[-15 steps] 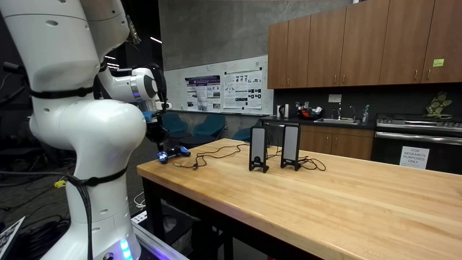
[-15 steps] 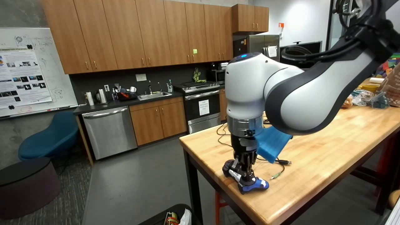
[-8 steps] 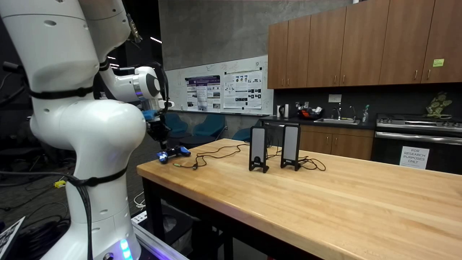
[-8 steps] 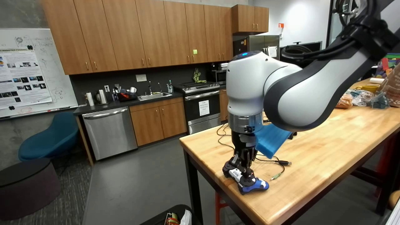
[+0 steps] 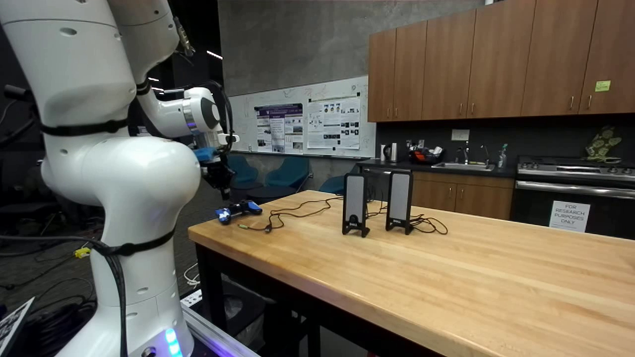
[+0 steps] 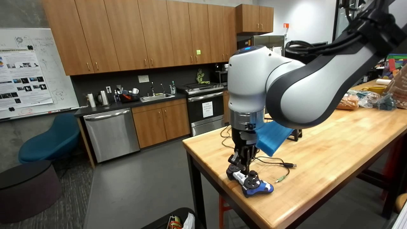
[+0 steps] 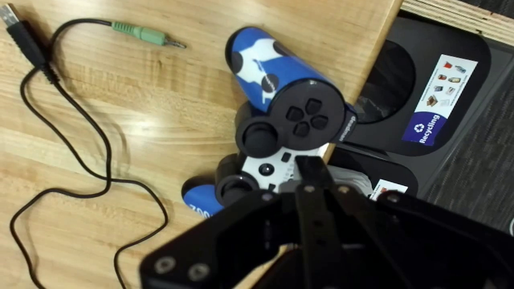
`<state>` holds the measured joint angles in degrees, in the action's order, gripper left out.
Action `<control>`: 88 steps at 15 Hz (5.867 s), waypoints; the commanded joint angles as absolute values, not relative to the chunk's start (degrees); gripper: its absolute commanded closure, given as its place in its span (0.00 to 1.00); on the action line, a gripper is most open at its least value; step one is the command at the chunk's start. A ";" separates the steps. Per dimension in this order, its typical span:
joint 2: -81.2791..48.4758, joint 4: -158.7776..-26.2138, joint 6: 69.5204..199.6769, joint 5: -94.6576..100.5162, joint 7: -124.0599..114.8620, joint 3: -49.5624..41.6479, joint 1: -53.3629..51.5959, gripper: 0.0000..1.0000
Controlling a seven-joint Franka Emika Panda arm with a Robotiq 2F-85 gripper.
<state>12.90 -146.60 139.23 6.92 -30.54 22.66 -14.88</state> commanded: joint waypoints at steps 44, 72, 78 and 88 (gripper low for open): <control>0.16 -134.52 135.18 16.72 -30.76 17.32 -14.35 1.00; 2.57 -135.43 133.83 15.74 -30.33 16.50 -14.09 1.00; 6.12 -136.80 133.62 14.84 -30.67 16.44 -13.97 0.74; 12.85 -141.62 131.54 5.33 -33.43 18.11 -14.28 0.19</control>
<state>9.22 -139.07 132.66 7.56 -31.28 17.37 -14.15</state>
